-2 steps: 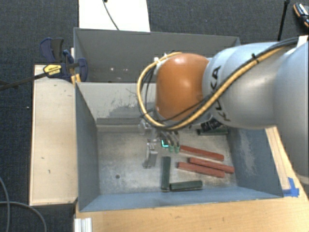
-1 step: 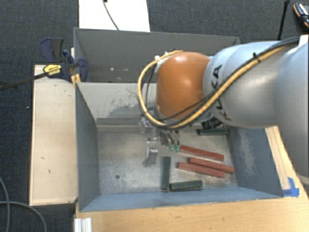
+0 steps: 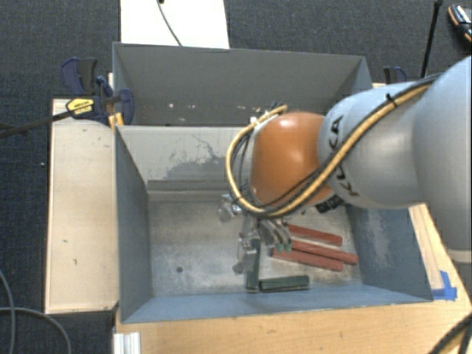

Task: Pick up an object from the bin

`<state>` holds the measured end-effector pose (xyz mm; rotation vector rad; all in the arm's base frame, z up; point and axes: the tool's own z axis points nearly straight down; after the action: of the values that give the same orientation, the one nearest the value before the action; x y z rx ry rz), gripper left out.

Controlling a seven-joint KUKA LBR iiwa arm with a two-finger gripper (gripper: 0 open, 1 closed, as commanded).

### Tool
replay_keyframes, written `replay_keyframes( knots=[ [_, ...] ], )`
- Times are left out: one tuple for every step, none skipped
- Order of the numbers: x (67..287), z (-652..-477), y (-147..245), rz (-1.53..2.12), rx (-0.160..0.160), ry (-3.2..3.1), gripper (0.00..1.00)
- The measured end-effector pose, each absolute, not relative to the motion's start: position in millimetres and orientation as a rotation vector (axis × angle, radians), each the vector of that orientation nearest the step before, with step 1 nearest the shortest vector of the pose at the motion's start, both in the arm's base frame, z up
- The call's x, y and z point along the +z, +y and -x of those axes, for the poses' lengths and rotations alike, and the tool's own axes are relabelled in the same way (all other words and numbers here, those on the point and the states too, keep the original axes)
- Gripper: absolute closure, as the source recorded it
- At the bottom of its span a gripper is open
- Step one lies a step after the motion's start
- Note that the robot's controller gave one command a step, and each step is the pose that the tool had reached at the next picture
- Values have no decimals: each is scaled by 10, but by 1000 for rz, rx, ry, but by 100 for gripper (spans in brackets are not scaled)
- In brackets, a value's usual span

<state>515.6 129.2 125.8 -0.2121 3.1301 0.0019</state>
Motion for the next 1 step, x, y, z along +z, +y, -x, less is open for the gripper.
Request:
replay_keyframes(
  knots=[
    [1157,-5188,921,768,1,3044,0]
  ],
)
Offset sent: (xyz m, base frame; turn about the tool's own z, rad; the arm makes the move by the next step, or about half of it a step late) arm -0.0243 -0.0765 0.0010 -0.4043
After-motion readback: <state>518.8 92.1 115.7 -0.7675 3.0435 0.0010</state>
